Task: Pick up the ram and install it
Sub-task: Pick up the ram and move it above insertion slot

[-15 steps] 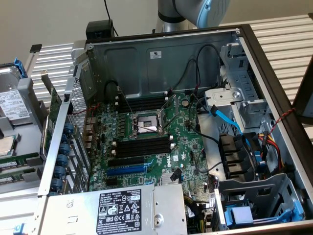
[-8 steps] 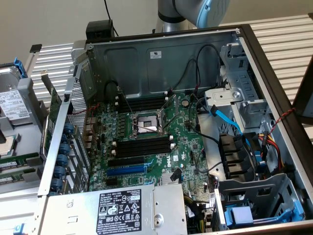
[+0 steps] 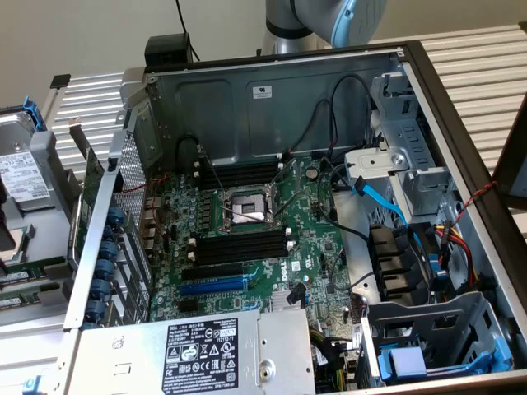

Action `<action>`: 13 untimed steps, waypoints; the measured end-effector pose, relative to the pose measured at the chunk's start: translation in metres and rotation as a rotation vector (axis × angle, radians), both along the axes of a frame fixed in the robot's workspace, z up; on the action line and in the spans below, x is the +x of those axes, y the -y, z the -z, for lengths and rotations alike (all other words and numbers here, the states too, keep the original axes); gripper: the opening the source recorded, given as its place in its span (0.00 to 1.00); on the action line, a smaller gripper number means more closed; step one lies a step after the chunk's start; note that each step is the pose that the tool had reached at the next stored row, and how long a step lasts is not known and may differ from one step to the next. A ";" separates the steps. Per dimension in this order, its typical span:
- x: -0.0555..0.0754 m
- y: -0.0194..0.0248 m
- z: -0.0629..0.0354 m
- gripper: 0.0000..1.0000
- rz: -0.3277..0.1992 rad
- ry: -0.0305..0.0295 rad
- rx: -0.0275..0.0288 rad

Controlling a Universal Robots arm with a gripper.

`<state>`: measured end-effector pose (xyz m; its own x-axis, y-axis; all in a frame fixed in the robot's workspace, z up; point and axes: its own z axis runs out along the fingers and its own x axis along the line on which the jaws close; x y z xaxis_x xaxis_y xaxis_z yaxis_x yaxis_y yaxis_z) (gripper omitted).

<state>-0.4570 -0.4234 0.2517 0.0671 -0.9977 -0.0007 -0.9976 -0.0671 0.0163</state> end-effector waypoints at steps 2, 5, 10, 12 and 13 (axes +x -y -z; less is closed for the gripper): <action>0.000 0.0000 0.0036 0.42 0.000 -0.0002 -0.0001; 0.001 0.0000 0.0092 0.42 -0.001 0.0000 0.0000; 0.002 0.0000 0.0182 0.42 -0.003 -0.0001 -0.0001; 0.002 0.0001 0.0219 0.42 -0.003 -0.0001 -0.0001; 0.002 0.0002 0.0236 0.42 -0.004 -0.0001 -0.0001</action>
<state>-0.4550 -0.4236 0.2281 0.0707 -0.9975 -0.0006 -0.9974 -0.0707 0.0165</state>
